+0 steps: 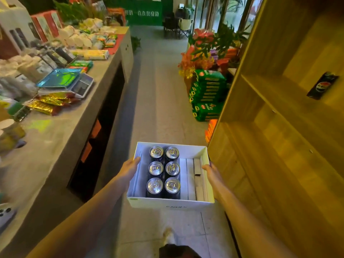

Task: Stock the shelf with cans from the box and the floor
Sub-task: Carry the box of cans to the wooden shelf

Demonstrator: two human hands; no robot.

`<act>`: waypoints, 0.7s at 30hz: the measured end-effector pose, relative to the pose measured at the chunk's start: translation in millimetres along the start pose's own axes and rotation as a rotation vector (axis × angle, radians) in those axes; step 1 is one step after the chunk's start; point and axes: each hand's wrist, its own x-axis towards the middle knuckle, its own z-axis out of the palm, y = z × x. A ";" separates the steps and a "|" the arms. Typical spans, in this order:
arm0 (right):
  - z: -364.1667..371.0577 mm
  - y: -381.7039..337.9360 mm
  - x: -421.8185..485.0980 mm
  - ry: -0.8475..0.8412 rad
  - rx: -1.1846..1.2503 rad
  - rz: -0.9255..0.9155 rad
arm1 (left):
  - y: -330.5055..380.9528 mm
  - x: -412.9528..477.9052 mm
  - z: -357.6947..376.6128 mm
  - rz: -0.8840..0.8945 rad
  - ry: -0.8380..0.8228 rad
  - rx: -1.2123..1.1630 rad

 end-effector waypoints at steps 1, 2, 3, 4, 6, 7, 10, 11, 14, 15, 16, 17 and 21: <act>-1.6 -10.0 17.7 0.000 -0.002 -0.009 | 13.5 14.1 6.3 -0.003 0.000 0.000; -3.5 -19.6 34.4 0.005 -0.001 -0.010 | 27.7 27.8 12.1 0.002 0.001 0.002; -5.2 -28.4 50.2 0.013 0.001 -0.005 | 41.9 39.7 18.2 0.010 -0.001 0.008; -7.2 -35.7 64.3 0.020 0.003 0.002 | 54.2 50.5 24.4 0.018 -0.007 0.019; -10.9 -47.1 88.0 0.032 0.013 0.001 | 75.0 72.7 36.3 0.029 -0.020 0.040; -13.2 -51.8 98.6 0.040 0.021 -0.009 | 85.5 82.1 42.9 0.034 -0.034 0.047; -25.2 -64.7 125.7 0.067 0.049 -0.030 | 112.1 112.6 65.6 0.032 -0.076 0.085; -30.1 -67.9 134.0 0.079 0.065 -0.024 | 120.7 123.0 73.9 0.035 -0.079 0.097; -46.3 -71.8 152.4 0.157 0.117 0.012 | 143.2 155.6 103.4 0.047 -0.091 0.154; -51.7 -71.1 156.1 0.193 0.147 0.028 | 150.6 164.2 115.0 0.055 -0.115 0.170; -57.2 -70.1 159.0 0.233 0.182 0.045 | 157.7 173.5 126.8 0.062 -0.149 0.182; -62.6 -68.6 161.1 0.277 0.211 0.057 | 164.9 182.9 139.6 0.066 -0.182 0.193; -80.3 -66.1 162.8 0.441 0.307 0.086 | 188.7 226.2 191.9 0.065 -0.349 0.264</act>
